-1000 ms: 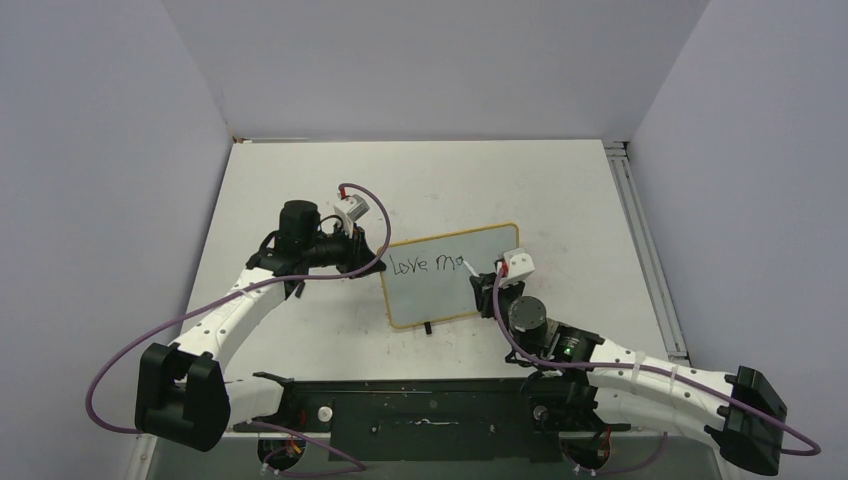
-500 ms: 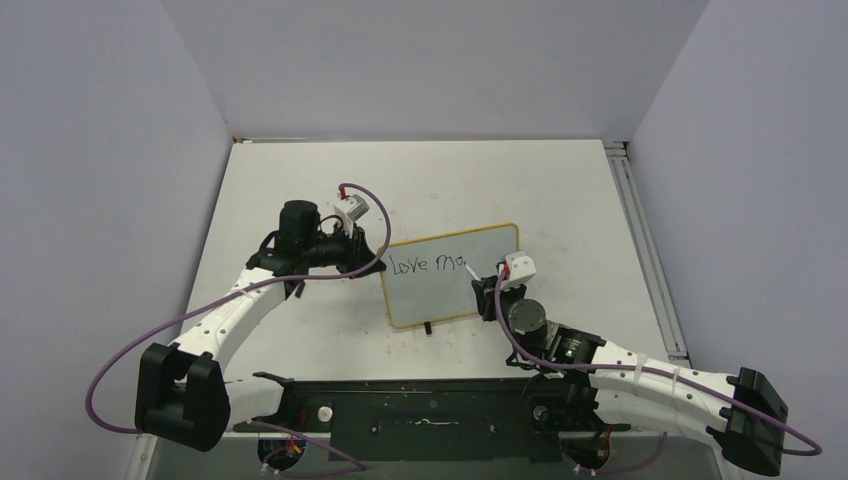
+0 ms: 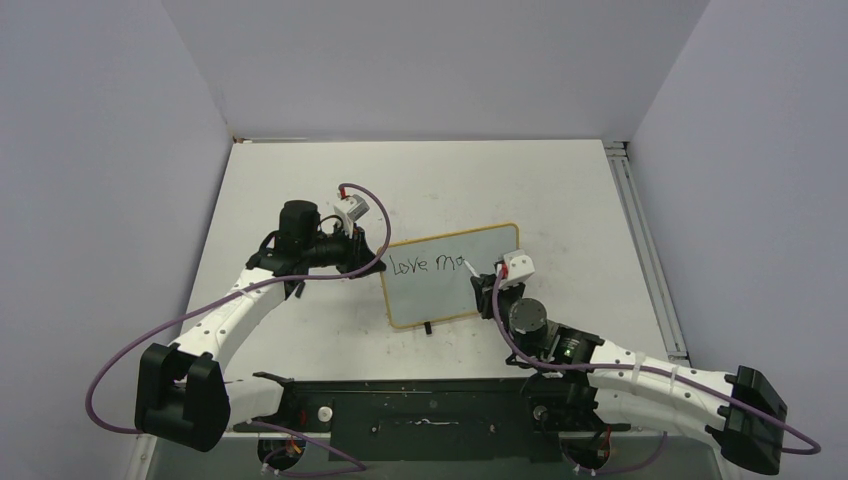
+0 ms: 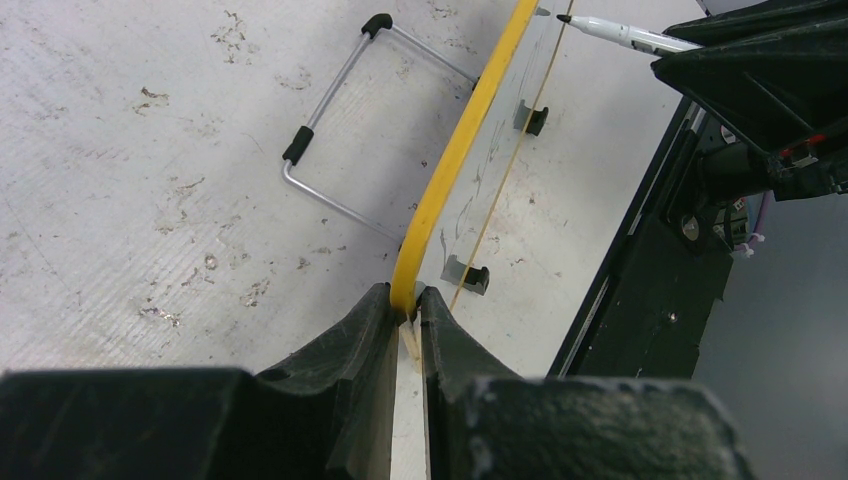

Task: Write a sentence on the whiteboard

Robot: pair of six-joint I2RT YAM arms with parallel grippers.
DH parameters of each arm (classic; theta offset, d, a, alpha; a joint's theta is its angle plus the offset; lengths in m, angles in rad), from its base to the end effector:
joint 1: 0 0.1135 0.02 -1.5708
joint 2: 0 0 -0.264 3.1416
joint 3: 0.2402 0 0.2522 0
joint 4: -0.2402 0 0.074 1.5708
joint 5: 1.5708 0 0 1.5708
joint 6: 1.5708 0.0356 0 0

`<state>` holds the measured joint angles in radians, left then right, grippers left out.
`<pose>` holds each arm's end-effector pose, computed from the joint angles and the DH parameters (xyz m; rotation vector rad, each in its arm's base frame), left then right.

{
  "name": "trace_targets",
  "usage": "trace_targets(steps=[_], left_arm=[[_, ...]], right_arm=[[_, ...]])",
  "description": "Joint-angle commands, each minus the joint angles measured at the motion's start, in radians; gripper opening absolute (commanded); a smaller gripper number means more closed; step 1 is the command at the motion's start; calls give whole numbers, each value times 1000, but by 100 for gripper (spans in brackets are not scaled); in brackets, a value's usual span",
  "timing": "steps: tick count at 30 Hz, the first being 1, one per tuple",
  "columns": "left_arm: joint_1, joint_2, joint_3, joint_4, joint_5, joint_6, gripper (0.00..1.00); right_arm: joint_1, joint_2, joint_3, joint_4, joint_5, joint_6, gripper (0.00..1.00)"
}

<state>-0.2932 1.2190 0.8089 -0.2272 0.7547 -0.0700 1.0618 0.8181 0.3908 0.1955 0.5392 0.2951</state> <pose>0.2399 -0.0979 0.2592 0.6657 2.0872 -1.0330 0.1081 0.1562 0.2353 -0.3004 1.7706 0.4940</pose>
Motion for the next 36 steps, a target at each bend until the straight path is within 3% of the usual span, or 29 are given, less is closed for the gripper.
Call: trace_targets(steps=[1, 36], left_arm=[[0, -22, 30, -14, -18, 16, 0], [0, -15, 30, -13, -17, 15, 0]], right_arm=[[6, 43, 49, 98, 21, -55, 5], [7, 34, -12, -10, 45, 51, 5]])
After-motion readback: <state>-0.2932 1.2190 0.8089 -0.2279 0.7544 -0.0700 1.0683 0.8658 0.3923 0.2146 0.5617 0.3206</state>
